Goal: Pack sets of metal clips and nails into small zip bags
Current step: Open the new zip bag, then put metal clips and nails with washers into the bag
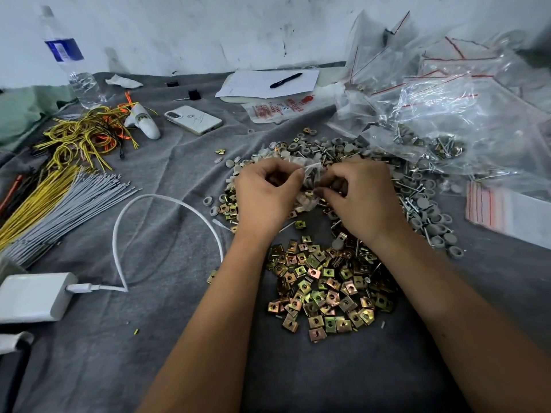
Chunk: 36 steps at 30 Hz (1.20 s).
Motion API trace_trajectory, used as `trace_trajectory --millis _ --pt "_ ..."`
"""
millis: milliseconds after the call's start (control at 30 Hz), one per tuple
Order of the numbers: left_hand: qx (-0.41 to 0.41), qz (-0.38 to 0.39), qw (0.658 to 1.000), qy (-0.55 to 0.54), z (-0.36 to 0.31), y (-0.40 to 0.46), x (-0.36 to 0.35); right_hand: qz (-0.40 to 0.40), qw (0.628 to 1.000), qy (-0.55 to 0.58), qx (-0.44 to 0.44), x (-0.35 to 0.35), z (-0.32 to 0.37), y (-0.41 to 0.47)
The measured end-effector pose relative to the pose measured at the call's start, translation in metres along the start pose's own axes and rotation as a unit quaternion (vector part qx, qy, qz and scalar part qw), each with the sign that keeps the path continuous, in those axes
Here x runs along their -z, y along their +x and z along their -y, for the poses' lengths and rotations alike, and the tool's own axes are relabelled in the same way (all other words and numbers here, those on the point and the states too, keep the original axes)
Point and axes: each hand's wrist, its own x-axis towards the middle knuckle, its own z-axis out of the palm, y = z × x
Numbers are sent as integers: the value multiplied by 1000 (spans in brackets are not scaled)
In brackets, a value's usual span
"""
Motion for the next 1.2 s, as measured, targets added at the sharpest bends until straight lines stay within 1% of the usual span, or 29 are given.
trace_trajectory --millis 67,100,167,233,333,400,500,567,633,733,767,833,900,967,1100,1167,1200 --pt "-9 5 1000 19 -1 -1 -1 -13 1000 11 -22 1 0 -1" --pt "-11 5 1000 25 -2 -2 -2 -22 999 26 -19 2 1 -1" --pt "-13 1 999 31 -2 -1 -3 -33 998 52 16 3 4 -2" --pt "-13 -4 999 32 -3 -1 -3 -23 997 57 52 2 8 -4" --pt "-3 -14 1000 16 -2 -1 -4 -3 996 48 70 1 9 -6" --pt "3 -24 1000 5 0 0 -4 -7 997 54 61 1 8 -6" --pt "8 -40 999 -8 1 1 -3 -54 996 64 42 1 6 -3" --pt "6 -64 998 -21 1 1 -3 -71 995 67 35 1 6 -3" --pt "4 -99 995 -32 2 3 -1 -66 995 67 31 0 7 -4" --pt "10 -158 985 -64 4 5 2 -24 998 61 21 -2 7 -5" --pt "14 -178 981 -73 5 6 3 5 998 57 25 -2 6 -5" --pt "22 -209 974 -87 6 8 4 86 994 35 50 -4 7 -7" --pt "30 -224 969 -101 6 10 5 168 982 -12 86 -8 9 -8" --pt "35 -224 968 -107 7 11 5 210 971 -45 106 -10 13 -9" --pt "33 -209 972 -103 9 10 5 251 961 -41 110 -10 13 -8" --pt "29 -202 974 -98 10 10 6 234 966 -22 109 -9 12 -8" --pt "28 -199 975 -96 10 10 6 205 973 1 105 -7 12 -8"
